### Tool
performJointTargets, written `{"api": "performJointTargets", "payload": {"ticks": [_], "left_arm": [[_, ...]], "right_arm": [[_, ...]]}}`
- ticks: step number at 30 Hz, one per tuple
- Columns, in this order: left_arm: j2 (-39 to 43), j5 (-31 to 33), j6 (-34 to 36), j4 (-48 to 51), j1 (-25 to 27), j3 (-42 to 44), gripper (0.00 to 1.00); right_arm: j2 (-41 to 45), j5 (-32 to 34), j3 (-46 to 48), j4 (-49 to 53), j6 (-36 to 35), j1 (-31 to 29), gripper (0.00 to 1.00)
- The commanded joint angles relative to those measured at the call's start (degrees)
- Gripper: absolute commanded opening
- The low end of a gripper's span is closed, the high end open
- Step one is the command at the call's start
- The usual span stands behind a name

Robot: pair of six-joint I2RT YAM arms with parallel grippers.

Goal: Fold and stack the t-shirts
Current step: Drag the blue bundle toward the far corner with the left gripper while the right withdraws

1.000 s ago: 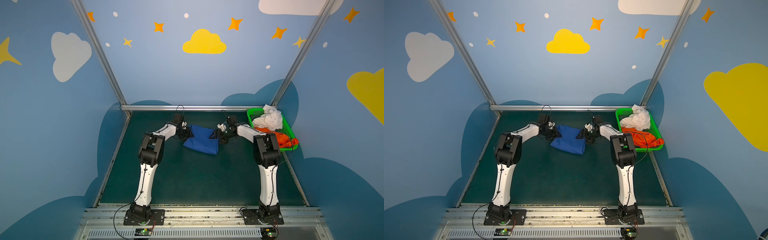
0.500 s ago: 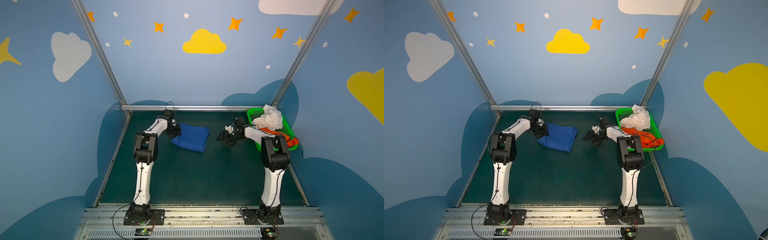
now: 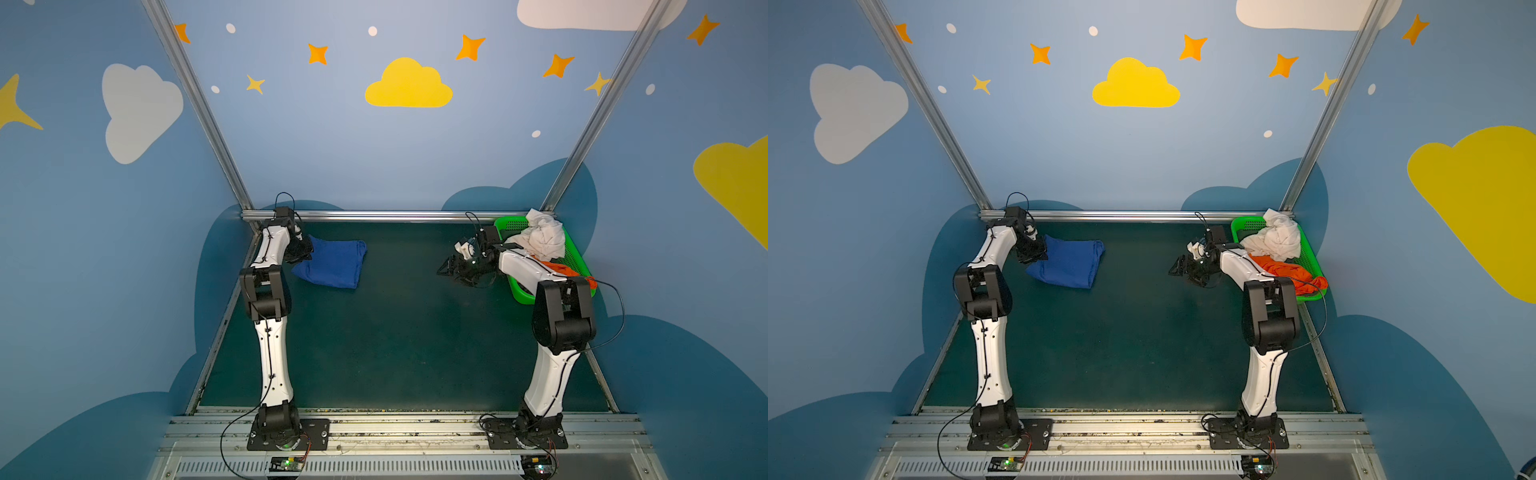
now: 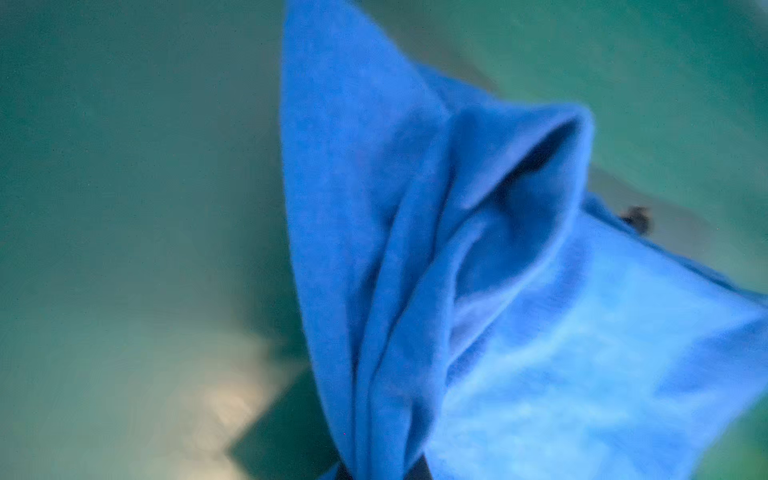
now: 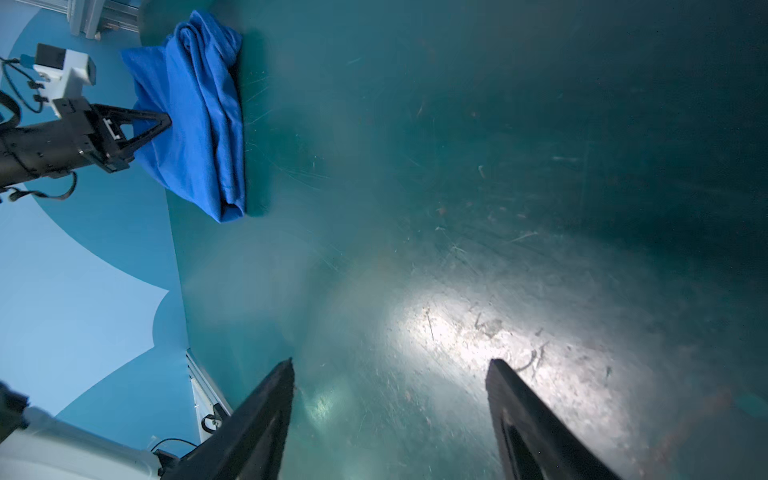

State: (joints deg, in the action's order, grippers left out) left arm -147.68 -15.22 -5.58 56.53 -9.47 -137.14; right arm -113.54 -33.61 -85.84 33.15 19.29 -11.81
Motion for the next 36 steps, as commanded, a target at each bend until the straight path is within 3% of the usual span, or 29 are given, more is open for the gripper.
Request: {"api": "performJointTargets", "payload": {"ticks": [1, 5, 11, 19, 29, 32, 34, 36], "left_arm": [[-3.6, 1.6, 3.3, 5.3, -1.9, -5.3, 0.05], [-6.2, 1.4, 3.2, 5.8, -4.5, -10.1, 0.05], [-6.4, 1.3, 2.9, 1.0, -7.3, -10.2, 0.05], [-7.5, 5.1, 4.6, -2.0, -8.7, -13.1, 0.07], [-9.4, 4.7, 4.1, -5.6, -9.1, -15.9, 0.28], [-9.0, 7.3, 3.0, -5.4, -9.1, -15.9, 0.44], [-8.1, 9.3, 2.0, -5.0, -9.2, -15.8, 0.5], [-6.9, 10.4, 0.8, -4.6, -9.1, -15.7, 0.66]], "right_arm": [[1.7, 0.7, -1.3, 3.9, -1.1, -0.2, 0.75], [1.9, 1.8, -1.9, 5.0, -0.9, -0.4, 0.74], [0.4, 2.5, -3.9, 6.9, -0.7, -1.0, 0.75], [-2.2, 3.4, -7.4, 8.9, -0.8, -2.5, 0.74], [-2.9, 4.8, -7.9, 9.7, -0.7, -4.0, 0.74], [-2.5, 4.9, -7.9, 9.9, -1.0, -4.1, 0.74], [-1.8, 4.9, -7.7, 9.9, -1.1, -4.2, 0.74], [-0.9, 5.0, -7.5, 9.7, -1.2, -4.2, 0.74]]}}
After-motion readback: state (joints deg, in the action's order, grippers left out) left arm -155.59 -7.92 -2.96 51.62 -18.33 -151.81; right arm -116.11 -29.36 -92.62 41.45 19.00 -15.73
